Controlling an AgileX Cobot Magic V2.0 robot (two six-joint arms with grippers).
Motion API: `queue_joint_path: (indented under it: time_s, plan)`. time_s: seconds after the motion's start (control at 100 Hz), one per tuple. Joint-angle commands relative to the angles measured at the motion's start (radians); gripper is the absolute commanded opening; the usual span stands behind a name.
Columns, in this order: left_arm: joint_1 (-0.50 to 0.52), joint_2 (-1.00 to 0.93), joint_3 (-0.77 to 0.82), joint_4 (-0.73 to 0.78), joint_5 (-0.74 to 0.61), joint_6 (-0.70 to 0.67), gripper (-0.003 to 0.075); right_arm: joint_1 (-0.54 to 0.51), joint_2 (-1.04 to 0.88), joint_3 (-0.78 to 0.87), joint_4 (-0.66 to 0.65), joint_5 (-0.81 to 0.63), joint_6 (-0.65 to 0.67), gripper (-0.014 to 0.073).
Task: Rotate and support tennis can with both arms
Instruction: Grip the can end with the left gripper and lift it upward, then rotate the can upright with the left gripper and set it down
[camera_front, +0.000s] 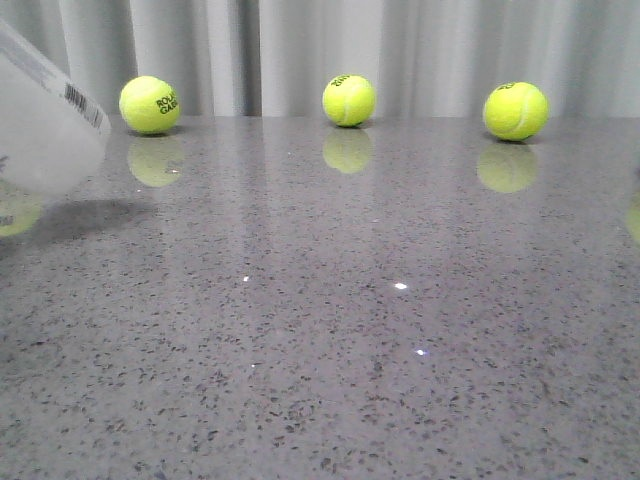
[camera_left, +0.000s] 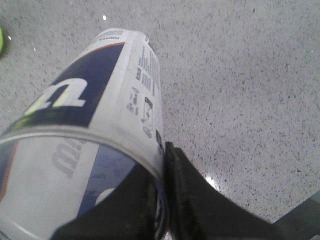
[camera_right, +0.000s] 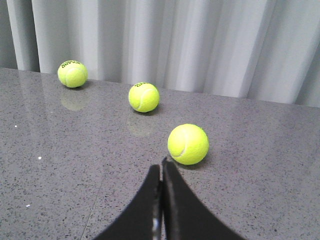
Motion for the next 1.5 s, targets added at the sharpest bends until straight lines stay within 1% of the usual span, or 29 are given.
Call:
queue_joint_path:
  time_s: [0.0, 0.25, 0.3, 0.34, 0.39, 0.42, 0.44, 0.49, 0.51, 0.52, 0.56, 0.61, 0.64, 0.83, 0.94, 1.08, 1.28, 1.49]
  plan:
    - [0.001, -0.002, -0.007, -0.02, 0.005, -0.008, -0.0021, -0.006, 0.011, -0.024, 0.007, -0.081, 0.001, -0.0068]
    - [0.001, 0.008, -0.004, -0.011, 0.005, -0.008, -0.0018, -0.006, 0.011, -0.024, 0.007, -0.081, 0.001, -0.0068]
    - [0.001, 0.012, -0.004, -0.011, 0.005, -0.008, 0.0001, -0.006, 0.011, -0.024, 0.007, -0.081, 0.001, -0.0068]
    - [0.001, 0.018, -0.004, -0.019, 0.005, -0.008, 0.0044, -0.006, 0.011, -0.024, 0.007, -0.081, 0.001, -0.0068]
    - [0.001, 0.026, -0.004, -0.03, 0.005, -0.008, 0.012, -0.006, 0.011, -0.024, 0.007, -0.081, 0.001, -0.0068]
    - [0.001, 0.031, -0.004, -0.038, 0.005, -0.008, 0.0187, -0.006, 0.011, -0.024, 0.007, -0.081, 0.001, -0.0068]
    - [0.001, 0.037, -0.004, -0.042, 0.005, -0.008, 0.0216, -0.006, 0.011, -0.024, 0.007, -0.081, 0.001, -0.0068]
    - [0.001, 0.047, -0.006, -0.054, -0.005, -0.008, 0.0337, -0.006, 0.011, -0.024, 0.007, -0.081, 0.001, -0.0068]
    - [0.001, 0.051, -0.01, -0.058, -0.007, -0.008, 0.0367, -0.006, 0.011, -0.024, 0.007, -0.081, 0.001, -0.0068]
    - [0.001, 0.056, -0.013, -0.058, -0.01, -0.008, 0.0395, -0.006, 0.011, -0.024, 0.007, -0.081, 0.001, -0.0068]
    - [0.001, 0.066, -0.024, -0.058, -0.015, -0.008, 0.0471, -0.006, 0.011, -0.024, 0.007, -0.081, 0.001, -0.0068]
    - [0.001, 0.089, -0.047, -0.06, -0.02, -0.008, 0.053, -0.006, 0.011, -0.024, 0.007, -0.081, 0.001, -0.0068]
    - [0.001, 0.103, -0.07, -0.06, -0.022, -0.008, 0.0548, -0.006, 0.011, -0.024, 0.007, -0.081, 0.001, -0.0068]
    - [0.001, 0.231, -0.231, -0.06, -0.026, 0.004, 0.0554, -0.006, 0.011, -0.024, 0.007, -0.081, 0.001, -0.0068]
    - [0.001, 0.32, -0.327, -0.054, 0.004, 0.029, 0.0554, -0.006, 0.011, -0.024, 0.007, -0.081, 0.001, -0.0068]
    - [0.001, 0.395, -0.399, -0.052, 0.004, 0.029, 0.0554, -0.006, 0.011, -0.024, 0.007, -0.081, 0.001, -0.0068]
    - [0.001, 0.407, -0.44, -0.052, 0.004, 0.029, 0.0554, -0.006, 0.011, -0.024, 0.007, -0.081, 0.001, -0.0068]
    - [0.001, 0.361, -0.46, -0.029, 0.004, 0.026, 0.0554, -0.006, 0.011, -0.024, 0.007, -0.081, 0.001, -0.0068]
